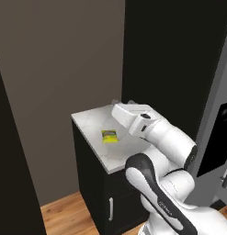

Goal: Place the cucumber and corn inside the fridge drawer. Close the drawer after placing the vegetables.

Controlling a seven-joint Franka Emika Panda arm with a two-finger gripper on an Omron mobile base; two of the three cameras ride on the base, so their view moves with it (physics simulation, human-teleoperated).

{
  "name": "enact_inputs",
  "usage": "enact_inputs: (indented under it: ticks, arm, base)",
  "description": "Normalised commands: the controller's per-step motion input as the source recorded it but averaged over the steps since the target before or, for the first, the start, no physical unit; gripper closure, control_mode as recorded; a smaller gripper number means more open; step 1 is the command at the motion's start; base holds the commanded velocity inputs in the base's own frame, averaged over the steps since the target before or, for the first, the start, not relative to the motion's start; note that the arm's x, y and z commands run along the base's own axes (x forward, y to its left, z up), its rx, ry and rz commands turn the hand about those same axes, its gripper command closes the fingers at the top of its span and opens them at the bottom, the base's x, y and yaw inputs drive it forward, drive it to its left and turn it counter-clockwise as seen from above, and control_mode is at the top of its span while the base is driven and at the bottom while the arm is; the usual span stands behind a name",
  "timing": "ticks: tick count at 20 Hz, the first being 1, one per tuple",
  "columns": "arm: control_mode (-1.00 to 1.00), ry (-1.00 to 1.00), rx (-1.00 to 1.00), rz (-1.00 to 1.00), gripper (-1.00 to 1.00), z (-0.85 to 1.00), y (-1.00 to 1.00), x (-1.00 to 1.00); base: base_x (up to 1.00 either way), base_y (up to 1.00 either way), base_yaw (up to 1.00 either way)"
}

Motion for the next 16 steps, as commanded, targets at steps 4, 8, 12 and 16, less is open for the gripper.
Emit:
enact_inputs:
  ticks: [4, 8, 12, 16]
  arm:
    - [-1.00, 0.22, -0.01, -0.10, -1.00, 0.00, 0.14, -0.52]
    - [-1.00, 0.27, 0.01, -0.18, -1.00, -0.24, 0.30, -0.13]
    - [-1.00, -0.01, 0.32, -0.02, -1.00, -0.93, 0.17, 0.20]
    - [-1.00, -0.11, 0.41, -0.08, -1.00, -0.87, -0.04, 0.07]
  base:
    - [0.00, 0.00, 0.00]
    - [0.00, 0.00, 0.00]
    - [0.00, 0.00, 0.00]
    - [0.00, 0.00, 0.00]
